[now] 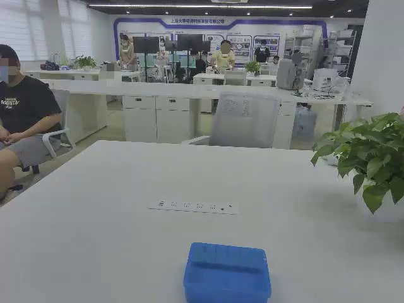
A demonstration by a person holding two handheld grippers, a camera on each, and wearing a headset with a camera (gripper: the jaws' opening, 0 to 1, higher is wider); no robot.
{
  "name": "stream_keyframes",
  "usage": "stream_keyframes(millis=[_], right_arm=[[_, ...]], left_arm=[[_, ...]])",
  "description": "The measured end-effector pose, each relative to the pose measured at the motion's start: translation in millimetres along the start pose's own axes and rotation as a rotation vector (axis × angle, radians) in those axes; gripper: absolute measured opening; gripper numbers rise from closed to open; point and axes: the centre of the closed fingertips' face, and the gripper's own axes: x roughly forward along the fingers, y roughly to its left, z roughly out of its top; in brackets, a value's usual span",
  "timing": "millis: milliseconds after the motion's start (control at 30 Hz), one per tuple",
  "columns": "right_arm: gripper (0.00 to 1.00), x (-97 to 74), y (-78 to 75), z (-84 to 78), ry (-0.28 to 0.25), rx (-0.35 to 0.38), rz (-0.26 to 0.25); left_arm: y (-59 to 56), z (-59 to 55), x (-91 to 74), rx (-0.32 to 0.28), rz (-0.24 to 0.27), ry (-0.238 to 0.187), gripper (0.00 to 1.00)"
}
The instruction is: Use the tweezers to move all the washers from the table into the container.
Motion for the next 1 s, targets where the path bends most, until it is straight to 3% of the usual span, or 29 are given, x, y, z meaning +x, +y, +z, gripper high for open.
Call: stream_keyframes(millis=[1000], right_arm=[[0.86,1.6,0.8,-2.0,0.014,-0.003,0.010]], left_arm=[[-3.1,-6.3,1.8,0.015,-0.013,0.035,0.95]])
